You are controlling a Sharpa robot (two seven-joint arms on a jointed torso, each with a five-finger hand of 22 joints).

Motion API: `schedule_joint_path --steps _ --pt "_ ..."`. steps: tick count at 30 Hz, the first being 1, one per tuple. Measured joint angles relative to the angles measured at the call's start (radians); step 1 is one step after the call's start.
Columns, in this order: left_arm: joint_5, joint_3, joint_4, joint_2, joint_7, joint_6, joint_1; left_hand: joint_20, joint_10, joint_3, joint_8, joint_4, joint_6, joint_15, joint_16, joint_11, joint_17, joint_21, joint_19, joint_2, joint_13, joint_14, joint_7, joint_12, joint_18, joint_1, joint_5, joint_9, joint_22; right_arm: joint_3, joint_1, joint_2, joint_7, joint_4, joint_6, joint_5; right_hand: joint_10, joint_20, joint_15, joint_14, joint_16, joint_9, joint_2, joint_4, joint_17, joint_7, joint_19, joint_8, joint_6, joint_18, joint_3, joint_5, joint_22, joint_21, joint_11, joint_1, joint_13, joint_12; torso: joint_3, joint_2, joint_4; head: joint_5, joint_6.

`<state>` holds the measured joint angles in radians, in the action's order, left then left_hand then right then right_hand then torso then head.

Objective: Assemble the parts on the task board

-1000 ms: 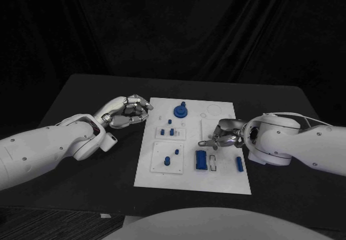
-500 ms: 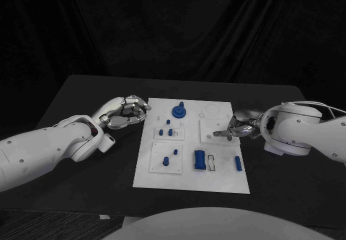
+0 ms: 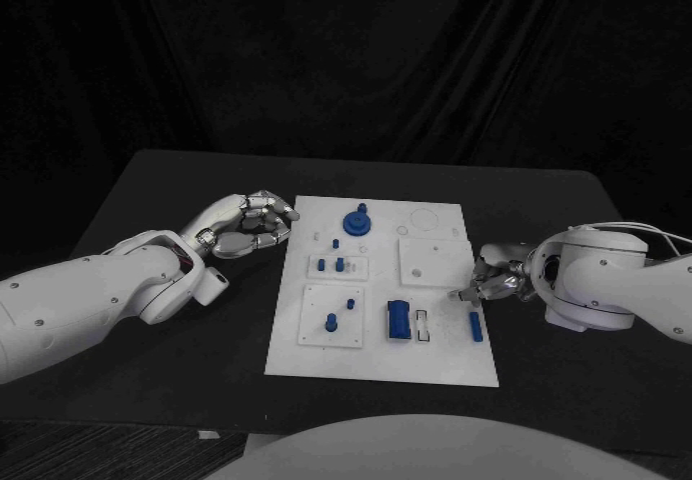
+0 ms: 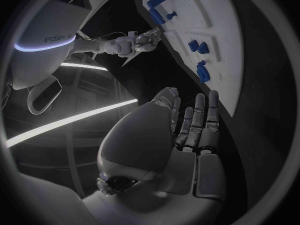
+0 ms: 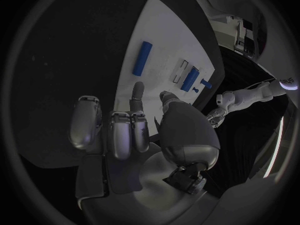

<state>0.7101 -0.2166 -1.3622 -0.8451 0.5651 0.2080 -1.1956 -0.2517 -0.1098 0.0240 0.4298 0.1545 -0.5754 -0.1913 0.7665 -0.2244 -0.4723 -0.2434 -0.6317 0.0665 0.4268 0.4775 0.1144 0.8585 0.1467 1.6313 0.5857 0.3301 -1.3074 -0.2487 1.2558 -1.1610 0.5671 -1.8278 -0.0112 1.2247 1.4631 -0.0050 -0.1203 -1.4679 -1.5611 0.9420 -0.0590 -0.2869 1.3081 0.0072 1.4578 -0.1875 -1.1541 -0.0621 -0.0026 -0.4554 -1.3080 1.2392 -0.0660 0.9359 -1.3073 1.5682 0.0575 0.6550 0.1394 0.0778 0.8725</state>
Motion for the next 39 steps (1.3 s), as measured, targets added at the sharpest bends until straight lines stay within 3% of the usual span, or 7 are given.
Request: schedule_joint_path --steps 6,16,31,36,39 --pt "0.000 0.000 -0.001 -0.003 -0.001 0.000 0.000 0.000 0.000 0.000 0.000 0.000 0.000 0.000 0.000 0.000 0.000 0.000 0.000 0.000 0.000 0.000 0.000 0.000 0.000 0.000 0.000 0.000 0.000 0.000 -0.007 -0.008 0.011 -0.012 -0.006 0.037 0.000 0.000 0.000 0.000 0.000 -0.008 0.001 0.007 0.000 -0.003 0.000 0.000 -0.003 0.000 0.007 -0.036 0.000 0.000 0.000 0.022 0.000 0.000 -0.0011 0.001 0.0005 0.002 0.000" --pt "0.000 0.000 -0.001 -0.004 -0.002 0.000 0.001 0.000 0.000 0.000 0.000 0.000 0.000 0.000 0.000 0.000 0.000 0.000 0.000 0.000 -0.001 0.000 0.000 0.000 0.000 0.000 0.000 -0.001 0.000 0.000 -0.018 -0.017 0.023 -0.023 -0.011 0.081 0.000 0.000 0.000 0.000 0.004 -0.011 0.001 0.007 0.000 -0.004 0.000 0.004 -0.003 0.000 0.007 -0.043 0.000 0.000 0.000 0.033 -0.001 0.000 -0.0014 0.001 -0.0012 -0.002 0.000" --pt "0.000 0.000 0.002 -0.004 -0.004 0.000 0.001 0.000 0.000 0.000 0.000 0.000 0.000 -0.004 0.000 0.000 0.000 0.000 0.000 0.000 -0.001 0.004 0.000 0.000 0.000 0.000 0.000 -0.001 0.000 0.000 -0.044 -0.026 0.029 -0.034 -0.014 0.101 0.000 0.000 0.000 0.000 0.004 -0.012 0.006 0.004 0.000 -0.004 0.000 0.004 -0.010 0.000 0.010 -0.043 0.000 0.000 0.000 0.037 -0.001 0.000 -0.0009 0.002 0.0011 -0.002 0.000" --pt "0.000 0.000 0.003 -0.003 -0.004 0.000 0.002 0.000 0.001 0.003 -0.004 -0.003 0.000 -0.004 0.000 -0.007 0.000 -0.004 0.000 0.000 -0.002 0.004 0.000 0.000 0.000 0.000 0.005 -0.002 0.000 0.000 -0.057 -0.026 0.030 -0.037 -0.015 0.103 0.000 0.000 0.000 0.000 0.004 -0.022 0.000 0.010 0.000 -0.004 0.000 0.010 -0.010 0.000 0.015 -0.084 0.000 0.000 0.000 0.062 -0.001 0.000 -0.0005 0.002 0.0012 -0.002 0.000" --pt "0.000 0.000 0.004 -0.003 -0.004 0.000 0.002 0.000 0.001 0.003 -0.004 -0.003 0.000 -0.004 0.000 -0.007 0.000 -0.004 0.000 0.000 -0.002 0.004 0.000 0.000 0.000 0.000 0.005 -0.002 0.000 0.000 -0.068 -0.027 0.029 -0.037 -0.014 0.103 0.000 0.000 0.000 0.000 0.008 -0.035 0.000 0.007 0.000 -0.004 0.000 0.022 -0.011 0.000 0.027 -0.146 0.000 0.000 0.000 0.080 -0.001 0.000 -0.0005 0.002 0.0009 -0.002 0.000"
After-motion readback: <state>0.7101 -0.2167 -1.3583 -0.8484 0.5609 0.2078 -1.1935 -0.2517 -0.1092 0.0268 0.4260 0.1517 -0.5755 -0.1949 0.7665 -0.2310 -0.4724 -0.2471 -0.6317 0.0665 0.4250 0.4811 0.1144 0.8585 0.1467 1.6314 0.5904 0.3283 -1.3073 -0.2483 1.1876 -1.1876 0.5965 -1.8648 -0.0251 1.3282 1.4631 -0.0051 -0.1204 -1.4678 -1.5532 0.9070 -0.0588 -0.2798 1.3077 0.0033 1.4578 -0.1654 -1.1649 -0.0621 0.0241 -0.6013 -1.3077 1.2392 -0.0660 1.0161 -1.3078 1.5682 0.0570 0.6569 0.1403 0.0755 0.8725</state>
